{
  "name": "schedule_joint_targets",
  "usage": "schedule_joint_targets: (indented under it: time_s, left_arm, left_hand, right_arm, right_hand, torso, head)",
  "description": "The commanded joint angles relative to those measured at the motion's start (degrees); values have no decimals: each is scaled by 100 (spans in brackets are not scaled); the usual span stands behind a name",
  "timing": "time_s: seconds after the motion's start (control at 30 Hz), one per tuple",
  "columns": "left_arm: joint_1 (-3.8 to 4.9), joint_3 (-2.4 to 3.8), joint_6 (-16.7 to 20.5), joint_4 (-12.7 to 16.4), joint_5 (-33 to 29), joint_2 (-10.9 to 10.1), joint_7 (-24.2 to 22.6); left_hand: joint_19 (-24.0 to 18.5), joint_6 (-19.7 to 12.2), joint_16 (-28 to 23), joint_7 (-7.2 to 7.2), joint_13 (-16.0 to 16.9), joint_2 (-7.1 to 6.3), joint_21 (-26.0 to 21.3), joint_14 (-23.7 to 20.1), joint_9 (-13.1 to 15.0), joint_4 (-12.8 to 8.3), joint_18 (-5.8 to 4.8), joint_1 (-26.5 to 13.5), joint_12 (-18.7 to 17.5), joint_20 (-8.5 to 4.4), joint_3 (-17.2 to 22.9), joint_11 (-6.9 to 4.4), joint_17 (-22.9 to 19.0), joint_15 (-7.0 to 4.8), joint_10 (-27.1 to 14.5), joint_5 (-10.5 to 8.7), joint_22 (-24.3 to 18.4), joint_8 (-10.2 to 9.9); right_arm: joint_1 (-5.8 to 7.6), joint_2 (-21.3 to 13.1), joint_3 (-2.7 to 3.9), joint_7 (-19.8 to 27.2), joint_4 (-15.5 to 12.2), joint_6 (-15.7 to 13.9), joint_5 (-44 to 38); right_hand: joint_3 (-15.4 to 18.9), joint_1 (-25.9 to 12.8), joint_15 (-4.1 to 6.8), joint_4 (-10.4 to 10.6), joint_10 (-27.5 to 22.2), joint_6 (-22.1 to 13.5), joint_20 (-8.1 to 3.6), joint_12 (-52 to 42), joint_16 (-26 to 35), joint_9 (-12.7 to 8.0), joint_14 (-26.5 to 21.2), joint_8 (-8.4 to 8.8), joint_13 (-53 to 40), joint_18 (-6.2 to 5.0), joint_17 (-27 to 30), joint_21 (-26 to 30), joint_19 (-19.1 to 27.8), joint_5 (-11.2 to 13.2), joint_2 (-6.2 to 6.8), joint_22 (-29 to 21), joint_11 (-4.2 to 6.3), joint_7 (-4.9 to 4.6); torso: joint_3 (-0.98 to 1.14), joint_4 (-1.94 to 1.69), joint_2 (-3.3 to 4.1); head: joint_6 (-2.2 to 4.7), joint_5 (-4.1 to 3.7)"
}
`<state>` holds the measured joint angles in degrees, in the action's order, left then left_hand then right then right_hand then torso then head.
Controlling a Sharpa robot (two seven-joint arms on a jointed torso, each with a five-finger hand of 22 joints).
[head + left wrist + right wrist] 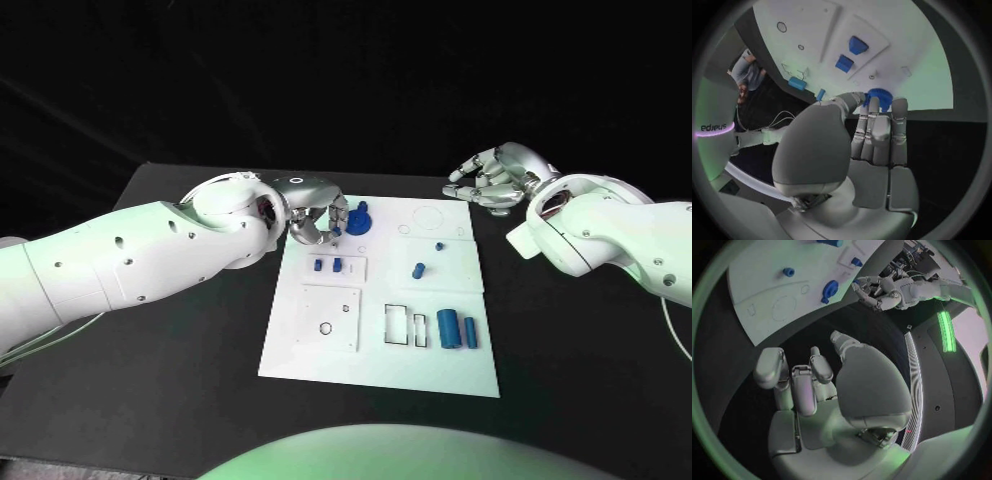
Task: Assemble the parts on the task board
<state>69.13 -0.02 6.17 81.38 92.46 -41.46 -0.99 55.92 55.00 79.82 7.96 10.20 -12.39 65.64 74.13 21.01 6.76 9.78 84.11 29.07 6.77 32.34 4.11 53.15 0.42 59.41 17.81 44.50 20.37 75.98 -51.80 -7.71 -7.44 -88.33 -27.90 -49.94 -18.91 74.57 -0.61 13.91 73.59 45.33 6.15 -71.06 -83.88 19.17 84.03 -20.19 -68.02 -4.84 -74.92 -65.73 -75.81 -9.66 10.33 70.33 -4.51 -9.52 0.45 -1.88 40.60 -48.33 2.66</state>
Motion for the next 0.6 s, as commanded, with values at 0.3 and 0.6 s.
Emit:
schedule_joint_targets:
  time_s: [0.3,0.6]
  left_arm:
    - [-37,-3,-259,-159,-314,-69,-100]
    - [-99,-17,-255,-227,-412,2,-159]
  left_hand:
    - [10,36,9,-2,-11,-8,5,16,10,-7,0,-90,-56,-7,-24,9,-28,4,42,-14,-17,-35]
    - [12,39,10,-3,-11,-5,6,18,12,-7,0,-91,-61,-7,-22,8,-24,4,47,-14,-13,-36]
  right_arm:
    - [-27,-1,1,34,2,16,-27]
    - [-29,-2,1,30,0,18,-27]
  right_hand:
    - [-25,-59,41,8,-52,-10,10,20,29,-6,311,-21,5,-119,-394,37,35,4,-8,-5,4,15]
    - [-25,-59,41,8,-52,-10,10,20,29,-6,311,-21,5,-119,-394,37,35,4,-8,-5,4,15]
  torso:
    - [4,9,0]
    - [3,3,8]
  head:
    - [-18,26]
    - [-28,6]
